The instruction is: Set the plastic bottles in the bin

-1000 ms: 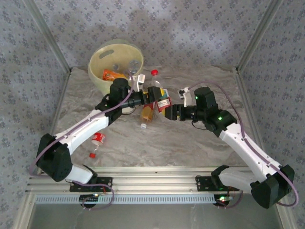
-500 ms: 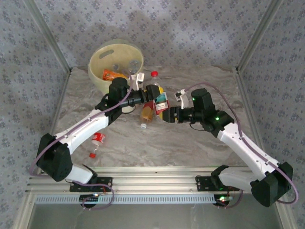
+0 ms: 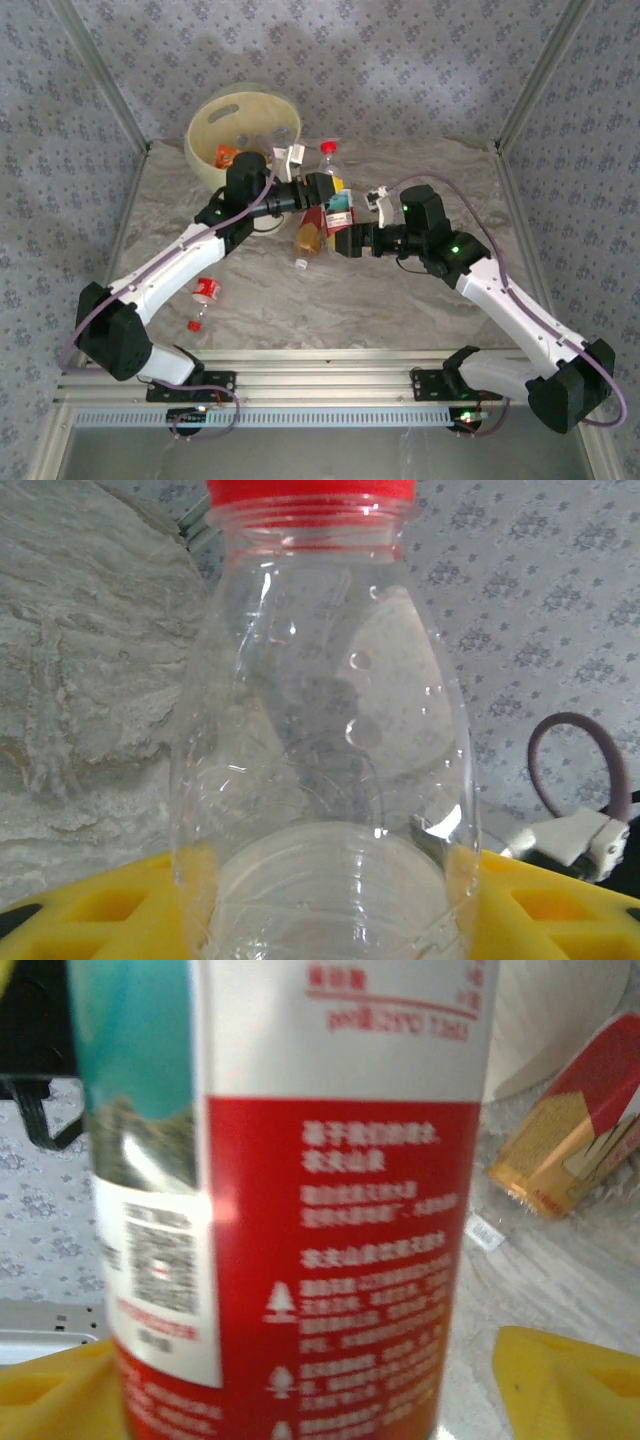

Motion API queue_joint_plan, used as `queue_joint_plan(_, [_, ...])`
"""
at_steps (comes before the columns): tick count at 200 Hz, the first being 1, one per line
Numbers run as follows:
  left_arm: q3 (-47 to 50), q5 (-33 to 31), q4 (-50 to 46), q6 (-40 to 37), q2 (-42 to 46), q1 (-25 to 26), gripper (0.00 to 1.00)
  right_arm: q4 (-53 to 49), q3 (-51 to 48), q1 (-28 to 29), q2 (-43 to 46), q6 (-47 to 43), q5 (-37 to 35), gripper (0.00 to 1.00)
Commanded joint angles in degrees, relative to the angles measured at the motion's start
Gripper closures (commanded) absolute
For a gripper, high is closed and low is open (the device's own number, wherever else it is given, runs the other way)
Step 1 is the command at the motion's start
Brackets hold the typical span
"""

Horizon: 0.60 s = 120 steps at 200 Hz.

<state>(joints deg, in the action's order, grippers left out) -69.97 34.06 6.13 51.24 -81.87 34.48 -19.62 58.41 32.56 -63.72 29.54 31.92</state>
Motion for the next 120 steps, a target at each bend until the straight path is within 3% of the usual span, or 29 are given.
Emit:
queue_joint_plan(1, [-4.81, 2.2, -5.34, -3.89, 2.55, -2.3, 0.42, 0.63, 1.98, 0.25, 2.38, -0.25, 0.07, 0.06])
queue_joint_plan(13, [-6.67, 3.03, -7.98, -5.13, 2.59, -3.77, 0.42, 0.74, 2.72, 0.15, 3.25, -0.38, -0.02, 0.0])
queue_joint_plan(79, [-28.81, 0.98, -34.44, -21.21, -0.9, -12.73, 0.39, -1.15, 6.32, -0.15, 7.52, -1.77, -2.64, 0.0])
queue_joint_plan(120, [-44.56, -1.19, -48.75, -25.72, -8.64, -18.68, 0.36, -2.76, 7.11, -0.34, 8.47, -2.34, -3.35, 0.0])
